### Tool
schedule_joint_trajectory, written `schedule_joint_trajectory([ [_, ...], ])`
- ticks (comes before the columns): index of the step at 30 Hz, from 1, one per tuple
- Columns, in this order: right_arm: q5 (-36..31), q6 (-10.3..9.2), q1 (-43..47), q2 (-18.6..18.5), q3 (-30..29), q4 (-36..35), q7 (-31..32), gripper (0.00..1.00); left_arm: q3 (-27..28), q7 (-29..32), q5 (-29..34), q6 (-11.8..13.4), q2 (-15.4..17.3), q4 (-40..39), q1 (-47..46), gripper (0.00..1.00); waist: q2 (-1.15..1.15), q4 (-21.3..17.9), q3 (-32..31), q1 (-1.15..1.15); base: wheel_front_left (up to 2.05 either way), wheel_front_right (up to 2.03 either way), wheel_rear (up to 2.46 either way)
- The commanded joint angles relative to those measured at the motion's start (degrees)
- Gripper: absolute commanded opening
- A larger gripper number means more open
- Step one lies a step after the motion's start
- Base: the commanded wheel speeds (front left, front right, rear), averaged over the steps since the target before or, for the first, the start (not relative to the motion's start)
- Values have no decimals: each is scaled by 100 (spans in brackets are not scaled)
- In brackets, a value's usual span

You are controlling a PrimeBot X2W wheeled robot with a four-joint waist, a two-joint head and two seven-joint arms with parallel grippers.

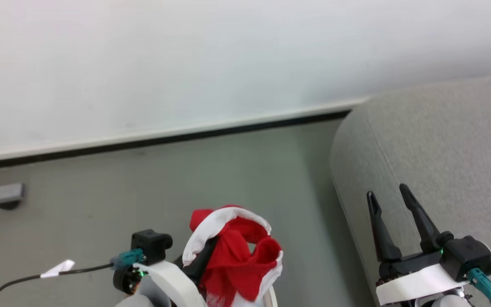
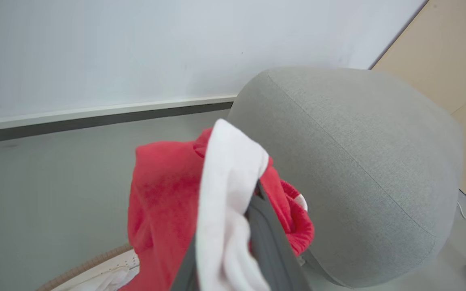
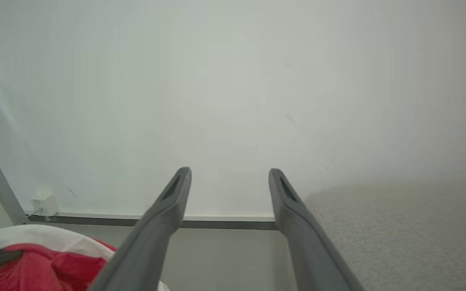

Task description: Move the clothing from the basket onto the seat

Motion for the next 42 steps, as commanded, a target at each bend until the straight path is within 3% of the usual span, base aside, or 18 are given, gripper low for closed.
schedule_joint_trajectory([
  [1,-7,-12,97,-18,-2,22,-19,100,68,-10,35,53,60,-168,118,0,0,182,-274,2,0,0,0],
  [10,46,-12,291,-17,151,118,-19,100,421,18,378,617,403,-1503,-146,0,0,281,-657,2,0,0,0],
  [20,108,-12,320,-17,343,43,-19,100,644,276,644,923,548,-2065,-901,0,0,320,-726,2,0,0,0],
  [31,20,-12,277,-19,601,-183,-19,100,668,273,668,1050,559,-2213,-884,0,0,291,-646,2,0,0,0],
  [42,-111,-12,-72,-75,1458,105,-18,100,412,259,671,926,317,-2005,-803,0,0,472,-639,2,0,0,0],
])
